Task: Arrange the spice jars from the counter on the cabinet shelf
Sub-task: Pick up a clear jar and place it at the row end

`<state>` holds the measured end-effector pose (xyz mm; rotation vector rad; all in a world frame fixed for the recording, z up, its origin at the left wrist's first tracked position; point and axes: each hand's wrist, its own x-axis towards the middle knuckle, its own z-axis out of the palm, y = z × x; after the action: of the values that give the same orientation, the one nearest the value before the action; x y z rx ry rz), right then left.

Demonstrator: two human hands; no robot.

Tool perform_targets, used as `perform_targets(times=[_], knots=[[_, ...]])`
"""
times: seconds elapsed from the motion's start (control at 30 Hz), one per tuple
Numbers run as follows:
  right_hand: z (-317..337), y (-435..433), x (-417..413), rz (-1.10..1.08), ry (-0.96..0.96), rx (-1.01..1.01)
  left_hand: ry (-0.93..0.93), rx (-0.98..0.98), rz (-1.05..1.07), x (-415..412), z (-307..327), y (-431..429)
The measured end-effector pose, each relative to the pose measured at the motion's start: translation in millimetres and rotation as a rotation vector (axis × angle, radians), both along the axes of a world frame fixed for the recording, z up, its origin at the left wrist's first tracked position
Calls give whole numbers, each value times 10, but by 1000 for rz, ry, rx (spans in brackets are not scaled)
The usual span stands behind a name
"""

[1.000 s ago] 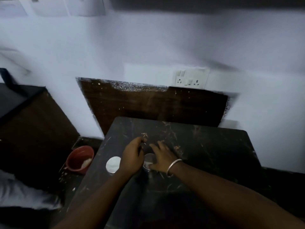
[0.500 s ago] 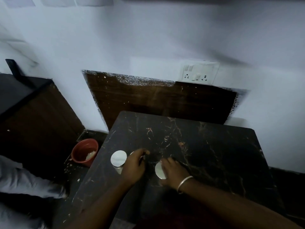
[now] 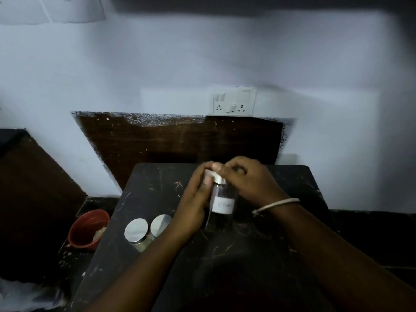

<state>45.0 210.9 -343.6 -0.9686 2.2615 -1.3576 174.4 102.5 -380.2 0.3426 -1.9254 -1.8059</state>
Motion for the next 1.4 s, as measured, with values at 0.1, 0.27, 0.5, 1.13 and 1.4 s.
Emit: perform_targets(times=[0.1,0.27,0.5,1.13,1.4], knots=[[363,191,63,45,-107,-369,93,133,39,-4,408,42],[487,391,262,104,-58,-665,181,351,-88,1,872,216],[606,402,419,114,-100,-857,241,366,-105,-89,1102,398],[760,510,514,65,-61,-985,196,435,-150,-35,1299,530],[776,507,518,39,-80,-989,185,394,-138,-57,1306,518]])
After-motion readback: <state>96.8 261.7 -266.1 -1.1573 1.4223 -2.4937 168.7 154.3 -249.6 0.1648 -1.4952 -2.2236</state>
